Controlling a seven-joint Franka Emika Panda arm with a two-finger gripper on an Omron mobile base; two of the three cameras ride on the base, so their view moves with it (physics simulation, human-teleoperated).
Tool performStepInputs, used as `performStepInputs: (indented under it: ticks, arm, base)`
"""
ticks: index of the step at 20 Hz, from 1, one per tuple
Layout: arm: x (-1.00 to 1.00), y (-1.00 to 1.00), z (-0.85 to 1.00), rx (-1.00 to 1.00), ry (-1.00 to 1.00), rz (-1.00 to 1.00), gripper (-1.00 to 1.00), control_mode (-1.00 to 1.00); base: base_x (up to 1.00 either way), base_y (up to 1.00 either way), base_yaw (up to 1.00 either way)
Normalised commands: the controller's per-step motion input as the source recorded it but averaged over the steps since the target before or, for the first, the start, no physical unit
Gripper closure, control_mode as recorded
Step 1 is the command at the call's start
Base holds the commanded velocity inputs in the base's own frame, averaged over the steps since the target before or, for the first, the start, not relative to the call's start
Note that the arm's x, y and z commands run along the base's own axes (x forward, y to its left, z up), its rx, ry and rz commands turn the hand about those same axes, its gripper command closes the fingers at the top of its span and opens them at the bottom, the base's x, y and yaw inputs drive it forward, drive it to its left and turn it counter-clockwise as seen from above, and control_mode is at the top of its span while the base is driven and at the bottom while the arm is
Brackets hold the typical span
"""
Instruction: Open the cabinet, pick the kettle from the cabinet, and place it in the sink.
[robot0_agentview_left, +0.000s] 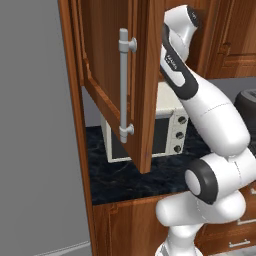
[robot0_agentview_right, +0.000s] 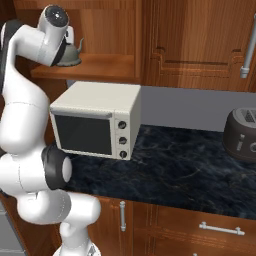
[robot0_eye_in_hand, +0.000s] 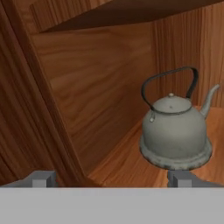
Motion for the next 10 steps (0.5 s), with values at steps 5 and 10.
performStepInputs:
  ticks: [5,10]
  arm:
    - [0.15,0.09,-0.14,0.00,-0.04,0.00,-1.00,-1.00]
    - [0.26,0.08,-0.05,0.00,-0.08,0.00,-1.00,-1.00]
  base:
    - [0.00,0.00,0.00]
    - [0.00,0.00,0.00]
